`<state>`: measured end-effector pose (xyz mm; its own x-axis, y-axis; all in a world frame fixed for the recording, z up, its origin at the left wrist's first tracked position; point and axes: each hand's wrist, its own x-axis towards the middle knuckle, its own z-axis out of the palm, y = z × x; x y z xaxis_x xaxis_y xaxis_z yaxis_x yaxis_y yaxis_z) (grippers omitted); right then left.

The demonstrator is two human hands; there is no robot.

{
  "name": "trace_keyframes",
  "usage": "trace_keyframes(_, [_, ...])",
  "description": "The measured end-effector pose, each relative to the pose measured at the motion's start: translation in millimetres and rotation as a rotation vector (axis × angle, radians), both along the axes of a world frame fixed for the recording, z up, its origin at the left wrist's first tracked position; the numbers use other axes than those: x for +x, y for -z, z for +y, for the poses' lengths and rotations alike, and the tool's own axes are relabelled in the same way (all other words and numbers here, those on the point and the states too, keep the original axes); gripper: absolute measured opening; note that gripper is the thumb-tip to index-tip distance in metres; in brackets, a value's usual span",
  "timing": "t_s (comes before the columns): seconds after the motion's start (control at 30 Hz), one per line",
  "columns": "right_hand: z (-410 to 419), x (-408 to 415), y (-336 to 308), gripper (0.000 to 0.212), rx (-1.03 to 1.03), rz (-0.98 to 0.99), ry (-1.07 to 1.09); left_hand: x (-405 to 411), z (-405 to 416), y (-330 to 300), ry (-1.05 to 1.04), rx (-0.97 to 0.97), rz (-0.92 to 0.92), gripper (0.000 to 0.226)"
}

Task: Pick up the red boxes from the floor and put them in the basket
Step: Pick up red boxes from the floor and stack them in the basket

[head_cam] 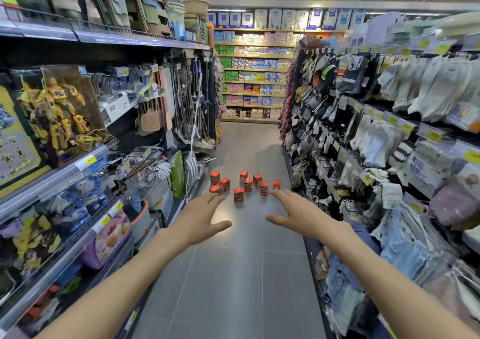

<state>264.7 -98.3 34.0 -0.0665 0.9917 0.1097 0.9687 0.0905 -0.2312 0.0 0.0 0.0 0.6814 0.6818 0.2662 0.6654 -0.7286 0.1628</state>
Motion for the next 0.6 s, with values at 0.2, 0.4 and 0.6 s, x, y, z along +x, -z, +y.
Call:
trace_keyframes(0.2, [98, 19, 26, 0.079, 0.002, 0.010, 0.006, 17, 98, 28, -0.060, -0.050, -0.015, 0.074])
trace_keyframes(0.4, [245, 47, 34, 0.080, -0.002, -0.009, -0.005, 47, 245, 36, -0.042, -0.025, -0.028, 0.076])
trace_keyframes(0.6, [395, 83, 10, 0.077, 0.010, -0.003, -0.001, 83, 401, 20, -0.053, -0.031, -0.018, 0.077])
